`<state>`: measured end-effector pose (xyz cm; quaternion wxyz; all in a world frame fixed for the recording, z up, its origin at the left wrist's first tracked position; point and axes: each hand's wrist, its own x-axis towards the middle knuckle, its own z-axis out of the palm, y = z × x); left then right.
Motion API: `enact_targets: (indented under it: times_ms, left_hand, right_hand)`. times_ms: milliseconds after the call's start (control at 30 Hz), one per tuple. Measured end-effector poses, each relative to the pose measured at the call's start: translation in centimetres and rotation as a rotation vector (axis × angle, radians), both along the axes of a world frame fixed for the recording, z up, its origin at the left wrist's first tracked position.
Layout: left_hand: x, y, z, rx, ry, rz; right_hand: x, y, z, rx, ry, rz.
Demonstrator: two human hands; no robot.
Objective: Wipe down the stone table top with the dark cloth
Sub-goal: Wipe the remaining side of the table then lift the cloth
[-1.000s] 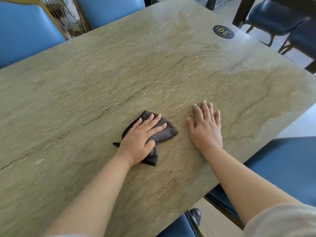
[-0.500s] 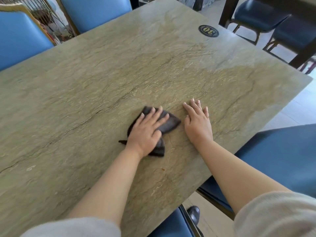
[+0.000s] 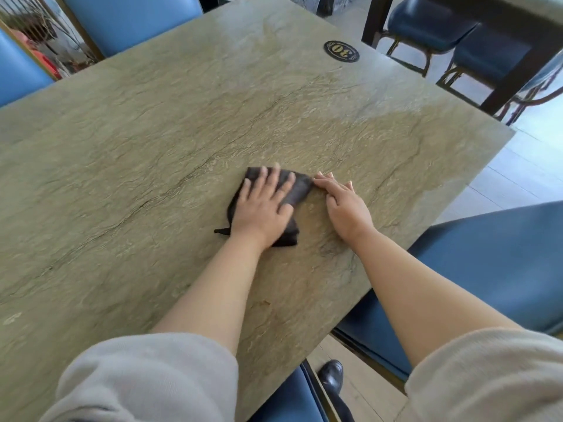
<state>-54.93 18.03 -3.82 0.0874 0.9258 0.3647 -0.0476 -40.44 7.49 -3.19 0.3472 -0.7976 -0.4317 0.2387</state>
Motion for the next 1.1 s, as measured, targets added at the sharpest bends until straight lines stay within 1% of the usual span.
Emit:
enact_targets:
  times_ms: [67,100,133,200,233,267,300,333,367,400,467,533,600,700,767,800,833,867,900,967,1000,1033,1067,1100]
  left_hand:
    - [-0.6,-2.4,0.0,0.005,0.016,-0.143]
    - [-1.0,-3.1,0.0,-0.024,0.023,-0.195]
    - [-1.6,-3.3,0.2,-0.095,-0.005,-0.229]
    - [-3.0,-3.1,1.2,-0.297,-0.175,-0.203]
    - [-3.7,-2.7,1.6,-0.338,-0.271,-0.144]
    - [-4.4,-2.4,1.9,-0.33,-0.335,-0.059]
    - [-5.1,-2.2,2.1,-0.311,-0.362,0.037]
    - [-5.5,-1.9,2.1,-0.309,-0.365,0.128]
    - [-5.8,-1.8,2.2,-0.342,-0.356,0.209]
    - [-5.9,-1.8,2.1,-0.394,-0.351,0.266]
    - [-5.6,-1.9,1.7,-0.457,-0.36,0.302]
    - [-5.6,-2.0,1.2,-0.451,-0.412,0.308]
    - [-5.7,-1.8,1.0,-0.465,-0.449,0.312]
    - [-6.0,-1.5,0.7,-0.47,-0.376,0.244]
    - [-5.9,-1.3,0.6,-0.485,-0.327,0.238]
    - [-5.8,-1.1,0.5,-0.49,-0.312,0.241]
    - [-5.7,-0.9,0.3,-0.488,-0.293,0.241]
    - [-5.6,-0.9,0.2,-0.48,-0.271,0.241]
    - [-5.5,-0.8,0.4,-0.47,-0.252,0.24]
    - [-5.4,-0.8,0.8,-0.456,-0.224,0.227]
    - [-5.4,-0.9,1.1,-0.449,-0.203,0.203]
    - [-5.5,-1.0,1.3,-0.424,-0.166,0.157]
    - [-5.6,-1.2,1.6,-0.388,-0.117,0.101]
    - [-5.7,-1.6,1.7,-0.36,-0.077,0.048]
  right_hand:
    - [0.1,0.1,0.2,0.001,0.036,-0.019]
    - [0.2,0.1,0.4,-0.009,0.075,-0.046]
    - [0.2,0.0,0.7,-0.02,0.122,-0.079]
    - [-0.1,-0.2,1.3,-0.032,0.189,-0.143]
    - [-0.7,-0.1,1.7,-0.041,0.157,-0.17]
    - [-1.6,0.1,2.0,-0.065,0.054,-0.184]
    - [-2.9,0.3,2.3,-0.099,-0.101,-0.177]
    - [-4.3,0.5,2.3,-0.124,-0.263,-0.135]
    - [-5.9,0.6,2.1,-0.143,-0.383,-0.038]
    - [-7.6,0.6,1.7,-0.159,-0.459,0.093]
    - [-9.7,0.5,0.6,-0.226,-0.552,0.322]
    - [-8.2,0.5,-0.1,-0.286,-0.593,0.381]
    - [-4.6,0.0,-0.1,-0.33,-0.573,0.293]
    - [0.3,-1.8,0.3,-0.52,-0.409,-0.072]
    - [0.1,-2.6,0.7,-0.643,-0.281,-0.297]
    - [-1.3,-2.6,0.8,-0.675,-0.255,-0.358]
    - [-3.2,-2.4,1.0,-0.678,-0.255,-0.376]
    - [-5.5,-2.3,1.0,-0.652,-0.278,-0.343]
    - [-7.9,-2.3,0.9,-0.601,-0.32,-0.264]
    - [-11.6,-3.2,0.7,-0.481,-0.4,-0.031]
    - [-12.3,-3.8,0.7,-0.441,-0.409,0.067]
    - [-12.1,-4.3,0.7,-0.406,-0.395,0.116]
    - [-11.3,-4.6,0.6,-0.377,-0.367,0.112]
    - [-10.4,-4.9,0.5,-0.362,-0.33,0.057]
